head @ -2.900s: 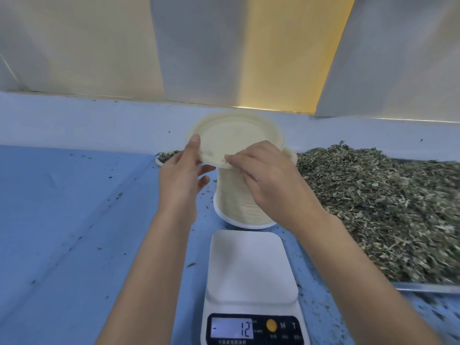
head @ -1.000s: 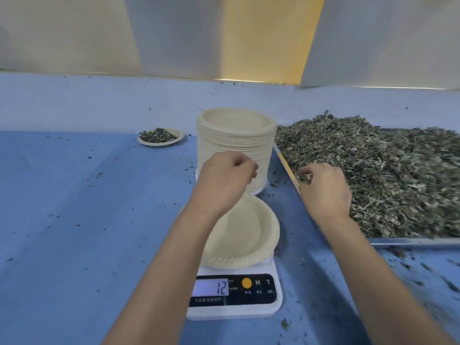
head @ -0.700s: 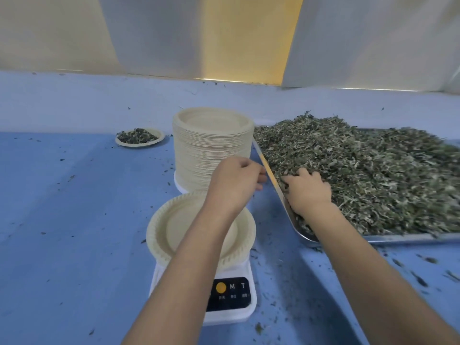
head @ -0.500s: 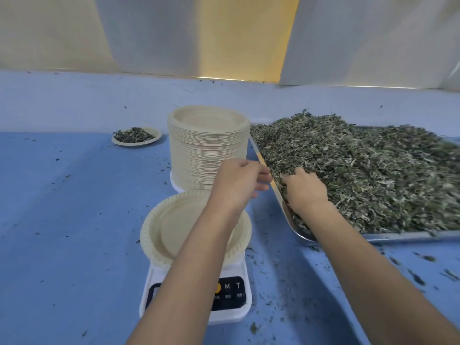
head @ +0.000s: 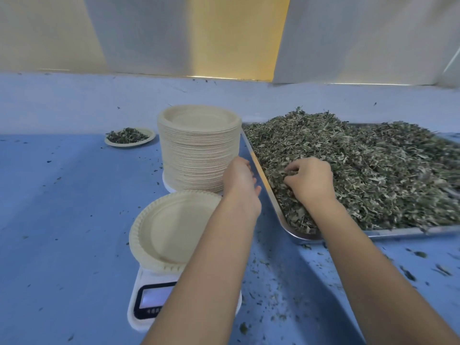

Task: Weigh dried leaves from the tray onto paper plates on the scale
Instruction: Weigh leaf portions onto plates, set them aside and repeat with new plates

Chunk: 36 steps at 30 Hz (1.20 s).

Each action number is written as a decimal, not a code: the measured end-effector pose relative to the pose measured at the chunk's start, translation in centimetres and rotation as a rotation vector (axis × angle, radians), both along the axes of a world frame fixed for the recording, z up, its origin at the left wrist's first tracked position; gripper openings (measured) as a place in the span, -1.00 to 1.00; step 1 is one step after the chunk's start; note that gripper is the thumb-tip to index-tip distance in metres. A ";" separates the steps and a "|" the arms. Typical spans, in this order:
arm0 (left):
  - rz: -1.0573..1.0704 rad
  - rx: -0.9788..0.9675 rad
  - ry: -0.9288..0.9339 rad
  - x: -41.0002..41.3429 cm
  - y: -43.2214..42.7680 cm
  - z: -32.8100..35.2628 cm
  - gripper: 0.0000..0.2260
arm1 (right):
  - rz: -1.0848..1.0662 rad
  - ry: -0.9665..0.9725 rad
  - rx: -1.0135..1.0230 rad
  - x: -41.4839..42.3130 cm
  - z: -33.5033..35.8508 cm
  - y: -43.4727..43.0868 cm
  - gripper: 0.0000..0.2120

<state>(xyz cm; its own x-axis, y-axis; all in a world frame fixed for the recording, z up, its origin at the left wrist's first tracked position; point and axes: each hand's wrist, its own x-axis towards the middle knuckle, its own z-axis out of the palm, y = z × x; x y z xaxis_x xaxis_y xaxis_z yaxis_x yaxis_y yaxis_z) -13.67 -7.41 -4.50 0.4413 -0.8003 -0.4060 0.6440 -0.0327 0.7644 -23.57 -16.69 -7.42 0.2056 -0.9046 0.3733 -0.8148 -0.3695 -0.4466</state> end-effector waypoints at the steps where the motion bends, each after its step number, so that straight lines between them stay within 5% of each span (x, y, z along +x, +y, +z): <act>1: -0.013 -0.006 0.015 -0.2 -0.4 -0.1 -0.83 | 0.005 -0.075 0.011 -0.2 0.3 0.0 -0.81; 7: -0.087 -0.038 0.096 -2.3 -2.3 -0.5 -0.79 | 0.016 -0.280 0.066 -1.0 1.3 0.4 -0.82; 11: -0.128 -0.053 0.137 -2.8 -3.1 -0.9 -0.57 | 0.010 -0.314 0.089 -1.1 1.0 0.6 -0.82; 24: -0.148 -0.304 0.120 0.3 1.3 2.4 -0.61 | 0.178 -0.375 -0.057 1.6 4.9 5.3 -0.81; 29: -0.098 -0.329 0.115 3.6 5.7 3.1 -0.61 | 0.307 -0.329 -0.047 4.8 6.4 8.6 -0.78; 36: 0.016 -0.065 0.033 8.4 8.7 2.1 -0.54 | 0.427 -0.086 0.131 8.3 4.9 11.3 -0.80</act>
<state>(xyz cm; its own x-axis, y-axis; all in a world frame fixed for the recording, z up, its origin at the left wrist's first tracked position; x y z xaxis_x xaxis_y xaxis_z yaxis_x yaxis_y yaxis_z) -5.32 1.32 -2.38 0.4413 -0.8183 -0.3683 0.6693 0.0268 0.7425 -15.28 -5.42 -2.54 0.5438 -0.7863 0.2934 -0.5592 -0.6002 -0.5719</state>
